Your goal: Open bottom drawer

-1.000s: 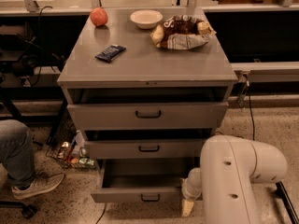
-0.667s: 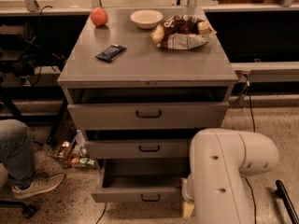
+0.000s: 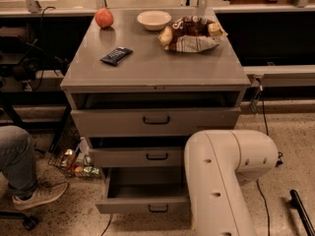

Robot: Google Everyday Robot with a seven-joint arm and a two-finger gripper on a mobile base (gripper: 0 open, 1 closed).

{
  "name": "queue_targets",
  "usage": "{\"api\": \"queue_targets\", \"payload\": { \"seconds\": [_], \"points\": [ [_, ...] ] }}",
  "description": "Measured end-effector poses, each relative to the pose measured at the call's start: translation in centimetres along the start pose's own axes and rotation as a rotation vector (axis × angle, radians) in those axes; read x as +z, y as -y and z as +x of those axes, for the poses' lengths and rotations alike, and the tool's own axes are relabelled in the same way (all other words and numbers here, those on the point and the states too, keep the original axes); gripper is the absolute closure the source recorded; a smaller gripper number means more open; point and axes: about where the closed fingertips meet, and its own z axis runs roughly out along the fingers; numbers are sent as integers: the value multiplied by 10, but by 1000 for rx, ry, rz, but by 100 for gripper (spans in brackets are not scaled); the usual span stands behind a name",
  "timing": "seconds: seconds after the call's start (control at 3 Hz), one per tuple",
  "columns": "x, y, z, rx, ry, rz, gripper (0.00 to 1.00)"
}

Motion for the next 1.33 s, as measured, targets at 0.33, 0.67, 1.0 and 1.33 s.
{"api": "queue_targets", "payload": {
  "seconds": [0.33, 0.67, 1.0, 1.33],
  "points": [
    [-1, -10, 1, 14, 15, -13, 47],
    [-2, -15, 3, 22, 22, -20, 78],
    [-2, -15, 3, 22, 22, -20, 99],
    [-9, -45, 11, 60, 71, -18, 100]
  ]
}}
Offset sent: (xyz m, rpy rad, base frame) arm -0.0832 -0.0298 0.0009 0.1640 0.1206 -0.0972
